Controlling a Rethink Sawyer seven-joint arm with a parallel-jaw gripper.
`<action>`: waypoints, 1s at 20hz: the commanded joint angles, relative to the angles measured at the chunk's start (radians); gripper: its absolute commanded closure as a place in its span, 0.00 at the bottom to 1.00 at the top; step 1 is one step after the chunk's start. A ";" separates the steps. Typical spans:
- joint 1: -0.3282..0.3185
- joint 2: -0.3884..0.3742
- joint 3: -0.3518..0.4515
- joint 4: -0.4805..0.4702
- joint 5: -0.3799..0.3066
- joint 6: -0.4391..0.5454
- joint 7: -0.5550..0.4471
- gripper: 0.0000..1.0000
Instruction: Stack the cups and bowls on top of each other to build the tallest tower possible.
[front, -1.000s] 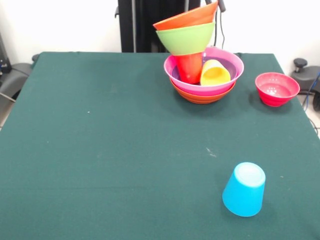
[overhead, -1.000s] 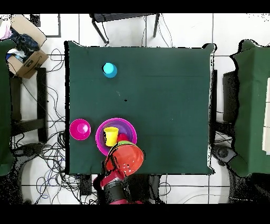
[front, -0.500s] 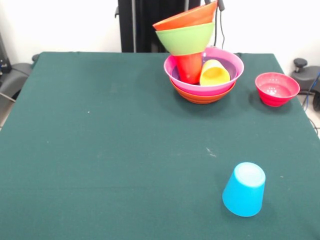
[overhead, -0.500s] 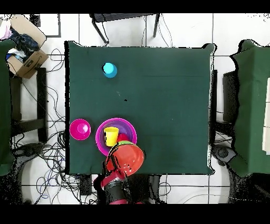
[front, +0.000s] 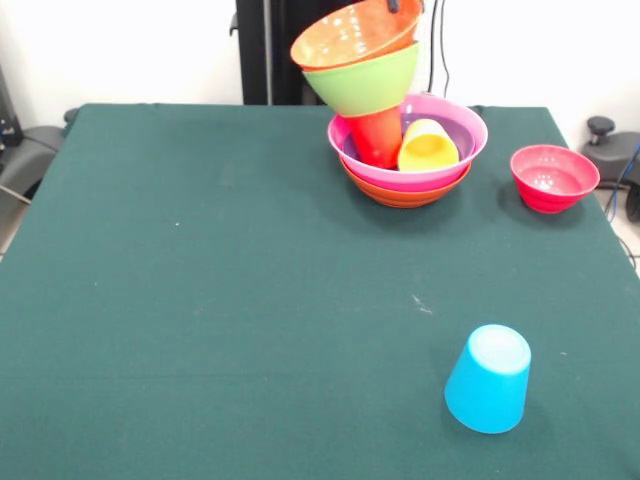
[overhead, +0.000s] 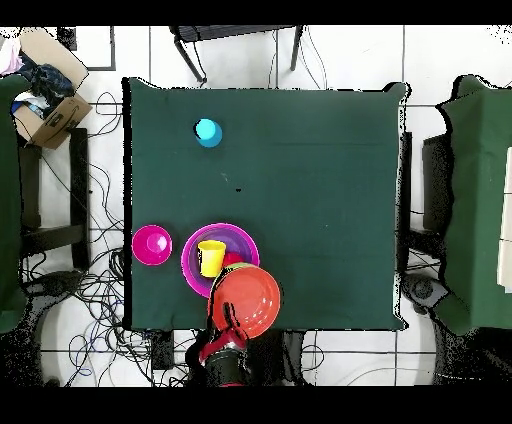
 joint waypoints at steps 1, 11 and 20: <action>-0.039 -0.147 0.122 -0.025 -0.142 0.352 0.215 0.00; -0.055 -0.204 0.155 0.002 -0.143 0.399 0.210 0.00; -0.022 -0.199 0.148 0.027 -0.082 0.398 0.191 0.00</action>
